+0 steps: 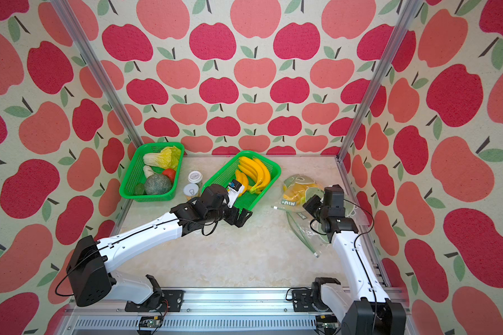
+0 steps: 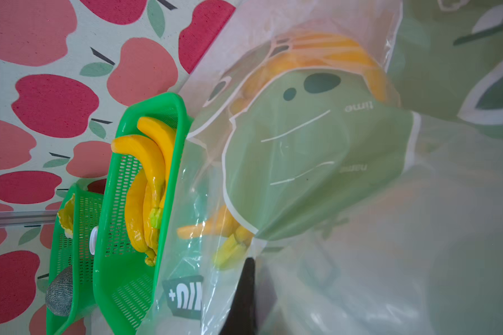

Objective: Open the zip-top bag and take out the banana
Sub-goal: Move the zipper food storage bag to the center of the board.

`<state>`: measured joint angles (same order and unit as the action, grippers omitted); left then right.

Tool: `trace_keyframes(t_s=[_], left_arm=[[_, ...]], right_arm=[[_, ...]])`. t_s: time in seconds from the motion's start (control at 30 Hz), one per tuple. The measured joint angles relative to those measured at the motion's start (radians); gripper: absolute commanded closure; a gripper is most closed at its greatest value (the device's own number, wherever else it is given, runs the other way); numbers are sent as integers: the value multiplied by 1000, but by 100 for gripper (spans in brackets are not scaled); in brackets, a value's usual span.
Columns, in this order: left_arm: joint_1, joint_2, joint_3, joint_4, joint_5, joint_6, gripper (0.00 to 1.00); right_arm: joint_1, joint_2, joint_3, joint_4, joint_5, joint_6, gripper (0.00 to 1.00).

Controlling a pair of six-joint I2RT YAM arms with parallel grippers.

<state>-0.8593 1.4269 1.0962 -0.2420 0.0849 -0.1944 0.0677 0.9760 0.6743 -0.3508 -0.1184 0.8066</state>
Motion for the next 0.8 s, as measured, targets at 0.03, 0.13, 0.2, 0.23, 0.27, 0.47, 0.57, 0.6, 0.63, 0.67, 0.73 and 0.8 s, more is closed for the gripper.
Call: trace_keyframes(t_s=[0.03,0.13,0.2,0.23,0.27,0.47,0.57,0.6,0.63,0.67,0.73,0.8], left_arm=[[-6,6,0,3,2,-3,8],[-23,50,3,6,20,-23,12],[-38,99,16,3,32,-37,14],[-47,129,29,-3,37,-49,15],[-56,157,45,-10,42,-60,15],[-114,305,142,-18,64,-142,16],[-140,359,182,-17,70,-172,17],[-146,378,199,-17,73,-180,18],[-152,399,216,-17,77,-183,19],[-156,418,232,-18,80,-186,20],[-160,460,263,-17,89,-191,23],[-163,492,284,-16,96,-194,25]], right_arm=[[5,-22,-50,-7,-7,12,100],[9,-57,-149,-33,-16,39,100],[9,-76,-178,-48,-15,49,100],[9,-86,-183,-52,-15,53,100],[9,-96,-187,-52,-15,56,100],[9,-139,-252,-40,-11,87,98],[9,-145,-303,-41,-2,106,97],[9,-149,-318,-40,3,112,97],[8,-155,-332,-39,5,117,96],[8,-160,-342,-36,5,122,96],[3,-169,-357,-31,5,131,95],[3,-170,-360,-23,5,135,95]])
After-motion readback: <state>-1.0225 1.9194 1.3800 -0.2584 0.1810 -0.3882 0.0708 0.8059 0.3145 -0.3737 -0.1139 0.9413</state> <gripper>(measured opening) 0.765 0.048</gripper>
